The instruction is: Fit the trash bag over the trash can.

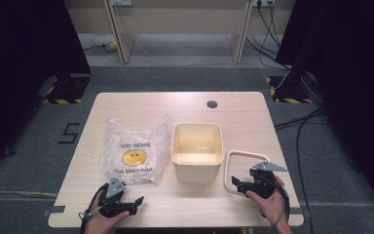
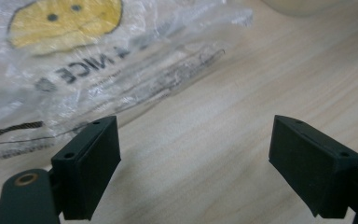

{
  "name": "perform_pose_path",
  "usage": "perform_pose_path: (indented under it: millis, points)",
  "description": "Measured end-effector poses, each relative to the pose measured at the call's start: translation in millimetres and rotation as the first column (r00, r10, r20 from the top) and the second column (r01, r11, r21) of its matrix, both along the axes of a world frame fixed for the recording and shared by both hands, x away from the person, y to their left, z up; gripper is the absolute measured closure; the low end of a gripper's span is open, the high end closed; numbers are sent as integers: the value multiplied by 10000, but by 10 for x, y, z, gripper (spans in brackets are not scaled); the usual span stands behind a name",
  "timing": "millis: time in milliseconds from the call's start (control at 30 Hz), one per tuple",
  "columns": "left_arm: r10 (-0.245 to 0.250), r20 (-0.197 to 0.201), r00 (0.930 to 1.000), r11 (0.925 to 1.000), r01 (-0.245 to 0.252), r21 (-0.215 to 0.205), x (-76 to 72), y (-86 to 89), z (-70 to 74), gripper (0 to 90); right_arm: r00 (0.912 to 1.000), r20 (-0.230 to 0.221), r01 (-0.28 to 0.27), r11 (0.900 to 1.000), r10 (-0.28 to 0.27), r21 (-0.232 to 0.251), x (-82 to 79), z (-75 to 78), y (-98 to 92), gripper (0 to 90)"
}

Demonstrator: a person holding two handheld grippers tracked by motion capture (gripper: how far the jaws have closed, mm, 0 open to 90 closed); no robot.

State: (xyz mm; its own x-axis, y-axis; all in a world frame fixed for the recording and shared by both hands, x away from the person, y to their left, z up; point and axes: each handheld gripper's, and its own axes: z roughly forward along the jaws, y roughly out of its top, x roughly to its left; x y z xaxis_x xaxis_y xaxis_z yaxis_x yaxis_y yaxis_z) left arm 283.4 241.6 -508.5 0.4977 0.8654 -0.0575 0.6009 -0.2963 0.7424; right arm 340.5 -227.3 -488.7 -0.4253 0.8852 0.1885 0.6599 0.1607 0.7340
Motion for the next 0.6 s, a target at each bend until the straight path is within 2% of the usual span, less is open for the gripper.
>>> perform_pose_path:
  millis: [100,167,267,333,600]
  points:
    - [238,66,9997,9995,-236,-203,30,29,42,158,10000,45,-25,10000,25,-27,8,1,-5,163]
    - [507,283,9983,9974,-491,-532,106,66,145,158,10000,20,17,10000,-17,-10,13,-1,-4,163]
    - [727,396,9966,9962,-707,-512,185,83,203,158,10000,3,8,10000,-8,14,19,0,-1,163]
    - [1062,369,9937,9937,-1047,-398,345,100,238,161,10000,19,-30,10000,30,19,26,3,8,165]
    - [1604,155,9869,9870,-1603,-75,697,113,194,182,10000,-30,-85,10000,85,48,42,1,19,168]
